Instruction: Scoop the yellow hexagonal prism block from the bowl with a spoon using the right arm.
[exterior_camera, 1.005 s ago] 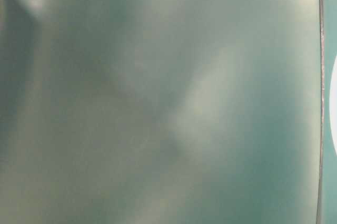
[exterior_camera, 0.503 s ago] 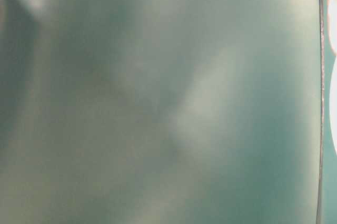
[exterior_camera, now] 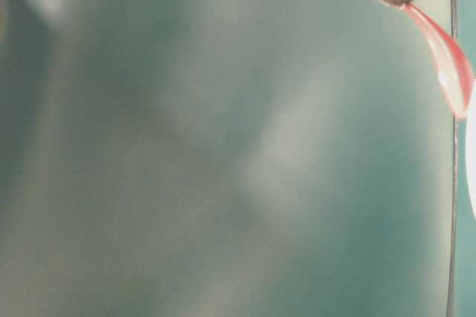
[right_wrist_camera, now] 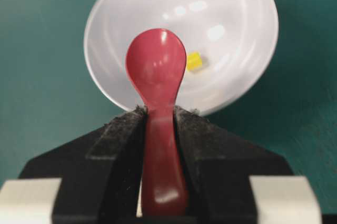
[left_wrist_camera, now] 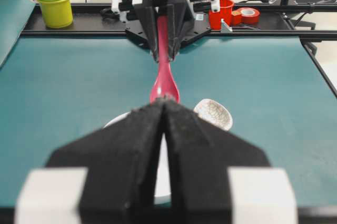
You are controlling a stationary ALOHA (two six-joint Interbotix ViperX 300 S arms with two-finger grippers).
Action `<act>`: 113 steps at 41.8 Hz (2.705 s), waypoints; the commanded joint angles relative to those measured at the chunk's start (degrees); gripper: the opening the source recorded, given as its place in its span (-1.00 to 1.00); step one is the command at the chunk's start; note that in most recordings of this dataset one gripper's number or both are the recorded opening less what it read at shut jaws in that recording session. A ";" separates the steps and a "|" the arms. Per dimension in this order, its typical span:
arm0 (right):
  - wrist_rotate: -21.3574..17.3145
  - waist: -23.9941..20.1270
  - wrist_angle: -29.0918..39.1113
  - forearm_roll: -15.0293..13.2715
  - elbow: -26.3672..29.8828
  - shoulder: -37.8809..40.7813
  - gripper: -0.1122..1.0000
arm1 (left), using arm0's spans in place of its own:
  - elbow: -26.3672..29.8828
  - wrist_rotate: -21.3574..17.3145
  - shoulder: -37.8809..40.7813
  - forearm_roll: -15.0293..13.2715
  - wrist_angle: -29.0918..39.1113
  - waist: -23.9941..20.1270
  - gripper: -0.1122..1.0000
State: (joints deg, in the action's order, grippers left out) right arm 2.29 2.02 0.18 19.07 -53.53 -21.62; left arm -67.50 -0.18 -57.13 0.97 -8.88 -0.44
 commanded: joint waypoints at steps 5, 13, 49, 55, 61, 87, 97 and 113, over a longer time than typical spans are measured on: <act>-0.09 2.90 8.79 -0.26 5.89 1.49 -0.36 | 0.62 -0.09 0.62 0.09 -0.26 -0.09 -0.80; -0.09 4.48 18.72 -2.55 11.34 4.57 -0.36 | 0.62 -0.09 0.70 0.18 -0.18 -0.09 -0.80; -0.44 5.10 36.65 -7.56 25.58 17.75 -0.36 | 0.62 -0.09 0.62 0.18 -0.53 -0.09 -0.80; -0.53 5.10 37.00 -7.91 25.66 18.11 -0.36 | 0.62 -0.09 0.70 0.18 -0.44 0.00 -0.80; -0.53 5.10 37.09 -8.17 25.58 18.90 -0.36 | 0.62 -0.09 0.70 0.09 -0.53 -0.09 -0.80; -0.35 5.10 29.62 -8.17 26.37 22.32 -0.38 | 0.53 -0.09 0.62 0.09 -0.18 0.00 -0.80; -0.44 5.10 26.89 -8.00 26.54 22.85 -0.39 | 0.53 0.00 0.62 0.09 -0.18 -0.09 -0.80; 0.09 5.10 25.22 -7.82 26.98 22.85 -0.60 | 0.53 0.00 0.62 0.09 -0.18 -0.09 -0.80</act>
State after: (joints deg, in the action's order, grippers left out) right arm 2.20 7.03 25.75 11.16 -28.04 2.20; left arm -67.59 -0.18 -56.95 0.97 -8.79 -0.44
